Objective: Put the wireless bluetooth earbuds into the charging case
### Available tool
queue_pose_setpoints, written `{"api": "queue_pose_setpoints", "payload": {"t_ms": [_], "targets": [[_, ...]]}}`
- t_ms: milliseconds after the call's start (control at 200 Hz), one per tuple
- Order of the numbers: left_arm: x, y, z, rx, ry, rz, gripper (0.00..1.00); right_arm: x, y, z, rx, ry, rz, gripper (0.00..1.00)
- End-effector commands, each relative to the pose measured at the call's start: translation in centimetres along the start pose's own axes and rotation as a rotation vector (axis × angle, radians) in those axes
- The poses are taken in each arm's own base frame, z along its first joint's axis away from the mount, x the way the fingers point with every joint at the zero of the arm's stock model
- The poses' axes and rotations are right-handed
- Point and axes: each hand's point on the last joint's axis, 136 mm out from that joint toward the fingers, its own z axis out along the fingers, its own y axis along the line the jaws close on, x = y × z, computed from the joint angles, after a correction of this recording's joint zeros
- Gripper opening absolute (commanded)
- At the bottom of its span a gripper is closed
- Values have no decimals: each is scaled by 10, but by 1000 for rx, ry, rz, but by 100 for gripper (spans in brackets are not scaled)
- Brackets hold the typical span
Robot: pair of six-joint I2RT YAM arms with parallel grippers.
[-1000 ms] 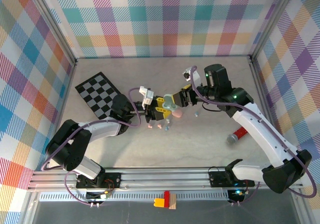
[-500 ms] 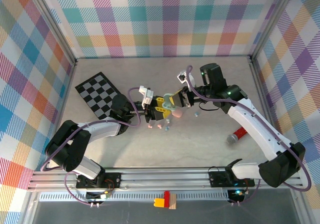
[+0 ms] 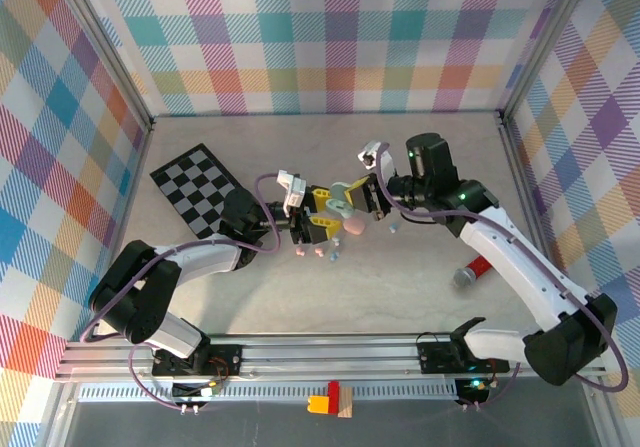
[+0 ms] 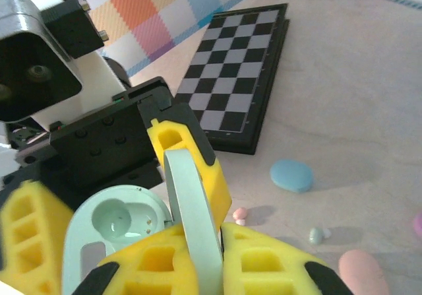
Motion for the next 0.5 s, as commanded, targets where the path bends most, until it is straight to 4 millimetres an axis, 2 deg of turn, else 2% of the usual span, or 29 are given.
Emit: {"api": "queue_pose_setpoints", "payload": {"t_ms": [0, 100, 225, 495], "targets": [[-22, -10, 0, 18, -42, 78, 69, -19, 2, -8, 89, -82, -150, 0], [-20, -9, 0, 12, -32, 66, 75, -20, 2, -9, 157, -89, -226, 0], [-17, -9, 0, 13, -26, 52, 77, -18, 5, -7, 189, -89, -300, 0], [-16, -14, 4, 54, -12, 31, 72, -17, 15, -2, 187, -108, -395, 0]]}}
